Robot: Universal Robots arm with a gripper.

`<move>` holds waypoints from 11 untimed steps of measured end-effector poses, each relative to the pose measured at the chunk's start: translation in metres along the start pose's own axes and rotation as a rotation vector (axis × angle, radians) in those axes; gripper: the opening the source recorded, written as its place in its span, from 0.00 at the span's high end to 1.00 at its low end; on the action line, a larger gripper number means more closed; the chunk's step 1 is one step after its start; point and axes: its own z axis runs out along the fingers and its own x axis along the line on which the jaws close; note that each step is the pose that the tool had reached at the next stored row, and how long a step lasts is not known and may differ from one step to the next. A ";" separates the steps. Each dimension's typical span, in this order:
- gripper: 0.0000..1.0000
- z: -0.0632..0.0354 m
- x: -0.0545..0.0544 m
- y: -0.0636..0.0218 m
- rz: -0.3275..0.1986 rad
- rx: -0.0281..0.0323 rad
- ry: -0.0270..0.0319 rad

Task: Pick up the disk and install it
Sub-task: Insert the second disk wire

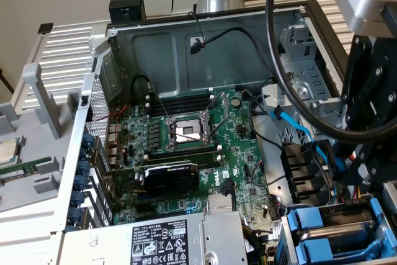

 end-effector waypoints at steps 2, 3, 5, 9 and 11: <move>0.63 0.0006 0.000 -0.0001 0.000 -0.0001 -0.0015; 0.63 0.0010 0.000 -0.0002 0.000 -0.0001 -0.0022; 0.63 0.0018 0.000 -0.0003 -0.001 -0.0002 -0.0032; 0.63 0.0034 0.000 -0.0006 -0.001 -0.0003 -0.0053; 0.63 0.0043 0.000 -0.0007 -0.001 -0.0003 -0.0070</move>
